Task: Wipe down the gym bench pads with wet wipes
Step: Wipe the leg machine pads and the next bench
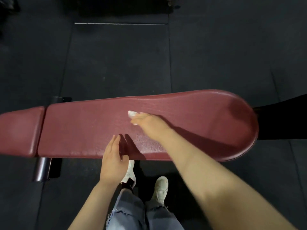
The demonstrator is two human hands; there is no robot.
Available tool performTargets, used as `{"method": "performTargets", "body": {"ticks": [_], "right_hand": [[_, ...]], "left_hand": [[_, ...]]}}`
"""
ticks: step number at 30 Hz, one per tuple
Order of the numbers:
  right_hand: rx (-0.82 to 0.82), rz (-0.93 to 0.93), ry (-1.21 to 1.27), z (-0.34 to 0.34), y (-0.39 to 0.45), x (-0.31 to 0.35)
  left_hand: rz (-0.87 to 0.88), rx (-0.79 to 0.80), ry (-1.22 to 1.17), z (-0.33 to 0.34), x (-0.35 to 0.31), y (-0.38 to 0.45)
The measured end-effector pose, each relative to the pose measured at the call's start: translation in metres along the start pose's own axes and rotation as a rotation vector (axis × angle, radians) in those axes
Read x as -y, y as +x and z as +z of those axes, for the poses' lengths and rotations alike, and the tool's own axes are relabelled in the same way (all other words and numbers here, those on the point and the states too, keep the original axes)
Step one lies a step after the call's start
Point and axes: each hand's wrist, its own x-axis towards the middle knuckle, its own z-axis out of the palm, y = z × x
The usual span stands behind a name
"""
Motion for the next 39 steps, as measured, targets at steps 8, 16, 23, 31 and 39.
{"method": "performTargets", "body": {"ticks": [8,16,23,31,39], "right_hand": [[-0.645,0.681,-0.236,-0.102,-0.217,-0.120],[-0.392,0.461,-0.006,0.002,-0.032,-0.004],[-0.042,-0.046,-0.053,0.006,-0.035,-0.020],[-0.719,0.645,-0.310,-0.082,-0.243,-0.124],[-0.271,0.377,0.125,0.033,-0.038,0.026]], "left_hand": [[0.018,0.079,0.035,0.010,0.001,-0.015],[-0.066,0.026,-0.076,-0.004,0.009,-0.019],[-0.058,0.074,-0.009,-0.020,0.029,-0.017],[0.064,0.152,-0.012,-0.004,0.001,-0.029],[0.057,0.130,0.044,-0.009,0.019,-0.038]]}}
